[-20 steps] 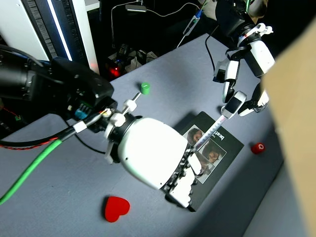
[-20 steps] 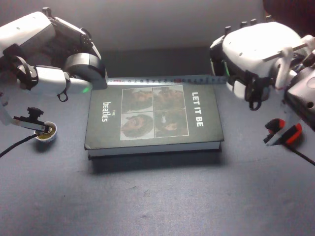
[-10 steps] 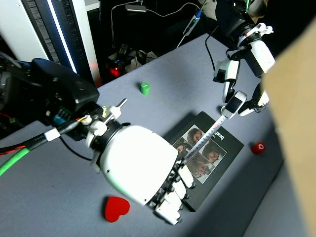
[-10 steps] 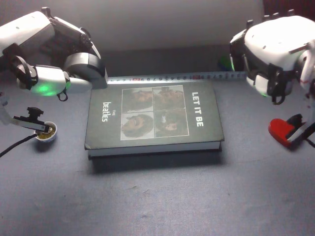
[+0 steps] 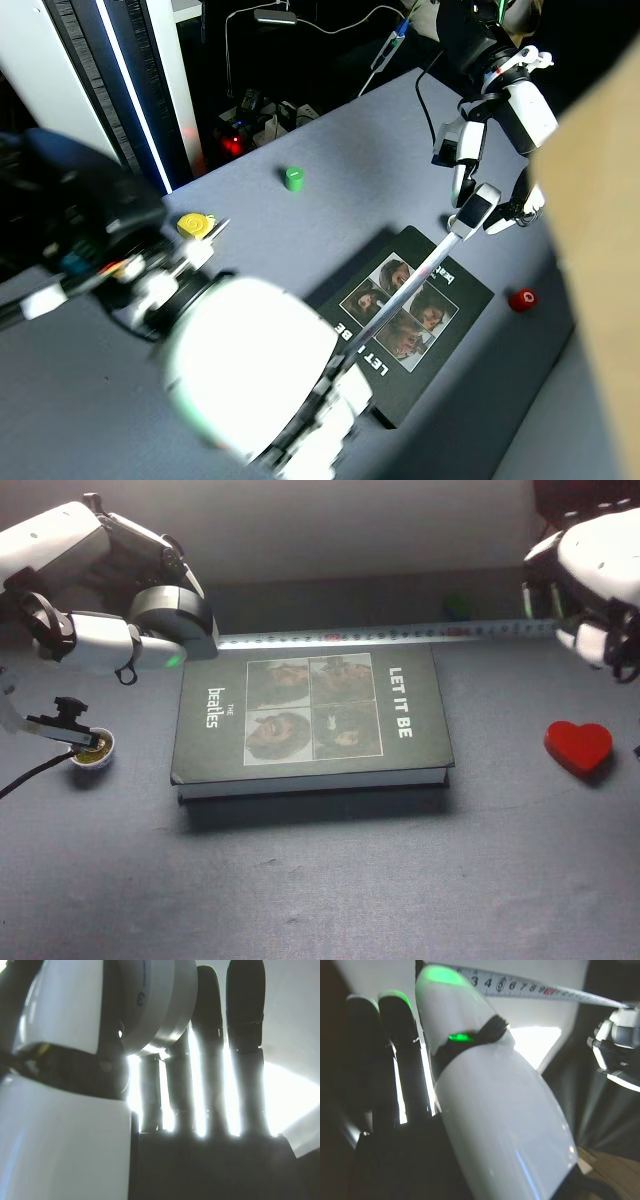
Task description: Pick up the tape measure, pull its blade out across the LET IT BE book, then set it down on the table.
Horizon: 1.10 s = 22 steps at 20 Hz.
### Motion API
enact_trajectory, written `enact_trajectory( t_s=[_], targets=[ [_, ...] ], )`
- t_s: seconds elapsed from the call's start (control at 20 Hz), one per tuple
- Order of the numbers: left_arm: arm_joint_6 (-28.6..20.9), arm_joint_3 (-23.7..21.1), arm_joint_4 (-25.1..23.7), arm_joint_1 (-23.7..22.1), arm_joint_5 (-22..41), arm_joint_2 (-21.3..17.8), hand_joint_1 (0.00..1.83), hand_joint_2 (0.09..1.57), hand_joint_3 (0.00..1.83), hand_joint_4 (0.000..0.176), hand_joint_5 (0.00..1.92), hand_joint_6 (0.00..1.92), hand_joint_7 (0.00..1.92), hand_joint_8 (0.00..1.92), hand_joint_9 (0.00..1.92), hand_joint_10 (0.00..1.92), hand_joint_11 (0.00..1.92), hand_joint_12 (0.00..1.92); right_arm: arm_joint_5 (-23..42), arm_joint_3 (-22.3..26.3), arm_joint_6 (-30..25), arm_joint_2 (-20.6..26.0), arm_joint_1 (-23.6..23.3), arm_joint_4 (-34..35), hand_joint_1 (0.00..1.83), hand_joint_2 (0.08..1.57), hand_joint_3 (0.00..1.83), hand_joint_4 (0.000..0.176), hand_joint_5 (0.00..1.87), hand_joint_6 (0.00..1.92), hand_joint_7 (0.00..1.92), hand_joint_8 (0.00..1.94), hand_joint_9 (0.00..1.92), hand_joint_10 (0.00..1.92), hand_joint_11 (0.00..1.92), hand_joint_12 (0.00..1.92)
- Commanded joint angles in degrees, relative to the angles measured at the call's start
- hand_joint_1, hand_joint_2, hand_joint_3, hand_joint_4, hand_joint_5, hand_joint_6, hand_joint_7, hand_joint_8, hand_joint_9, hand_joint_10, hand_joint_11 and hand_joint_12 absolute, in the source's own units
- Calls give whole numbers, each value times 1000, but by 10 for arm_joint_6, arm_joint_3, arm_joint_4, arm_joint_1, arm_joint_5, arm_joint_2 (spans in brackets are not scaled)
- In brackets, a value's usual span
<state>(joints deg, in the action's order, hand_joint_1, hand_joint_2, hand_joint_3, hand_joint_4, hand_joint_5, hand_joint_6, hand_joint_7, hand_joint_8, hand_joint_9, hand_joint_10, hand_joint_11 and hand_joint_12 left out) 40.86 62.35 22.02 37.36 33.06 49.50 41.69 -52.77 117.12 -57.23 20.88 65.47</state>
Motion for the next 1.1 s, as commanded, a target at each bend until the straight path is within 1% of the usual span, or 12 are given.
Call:
enact_trajectory(
  t_s=[0.0, 0.2, 0.75, 0.9, 0.95, 1.0, 1.05],
  targets=[
    [4, 5, 4, -7, 75, -8, 1390, 1070, 0, 0, 1000, 743, 1117, 771, 1010, 1126, 972, 935, 52, -4, 5, 9, -5, -32, 1341, 1216, 0, 0, 667, 1256, 851, 1237, 738, 1507, 592, 1479],
    [5, 4, 7, -7, 75, -9, 1390, 1071, 0, 0, 997, 748, 1125, 770, 993, 1135, 961, 928, 53, -4, 2, 21, -5, -32, 1341, 1215, 0, 0, 675, 1263, 856, 1228, 732, 1507, 594, 1483],
    [8, 4, 7, -7, 75, -9, 1390, 1071, 0, 0, 1013, 719, 1116, 782, 993, 1148, 971, 947, 59, -4, 1, 18, -6, -41, 1341, 1214, 0, 0, 676, 1246, 857, 1232, 732, 1509, 588, 1482],
    [8, 4, 7, -6, 75, -9, 1389, 1074, 0, 0, 995, 739, 1115, 786, 990, 1153, 966, 957, 62, -4, 1, 15, -8, -51, 1338, 1224, 1, 0, 653, 1273, 854, 1253, 703, 1531, 575, 1484],
    [8, 4, 7, -6, 75, -9, 1389, 1074, 0, 0, 992, 743, 1114, 787, 989, 1155, 966, 960, 62, -4, 1, 14, -8, -51, 1213, 1231, 0, 0, 663, 1298, 869, 1303, 692, 1184, 542, 1444],
    [8, 2, 7, -5, 74, -10, 1388, 1077, 0, 0, 986, 754, 1109, 797, 982, 1164, 958, 970, 62, -4, 1, 12, -8, -52, 1183, 1244, 0, 0, 638, 1335, 858, 1336, 697, 1016, 508, 1401],
    [8, 2, 7, -5, 73, -10, 1388, 1077, 0, 0, 986, 754, 1109, 797, 982, 1164, 958, 970, 62, -4, 1, 12, -8, -52, 1183, 1244, 0, 0, 638, 1335, 858, 1336, 697, 1016, 508, 1401]
  ],
)
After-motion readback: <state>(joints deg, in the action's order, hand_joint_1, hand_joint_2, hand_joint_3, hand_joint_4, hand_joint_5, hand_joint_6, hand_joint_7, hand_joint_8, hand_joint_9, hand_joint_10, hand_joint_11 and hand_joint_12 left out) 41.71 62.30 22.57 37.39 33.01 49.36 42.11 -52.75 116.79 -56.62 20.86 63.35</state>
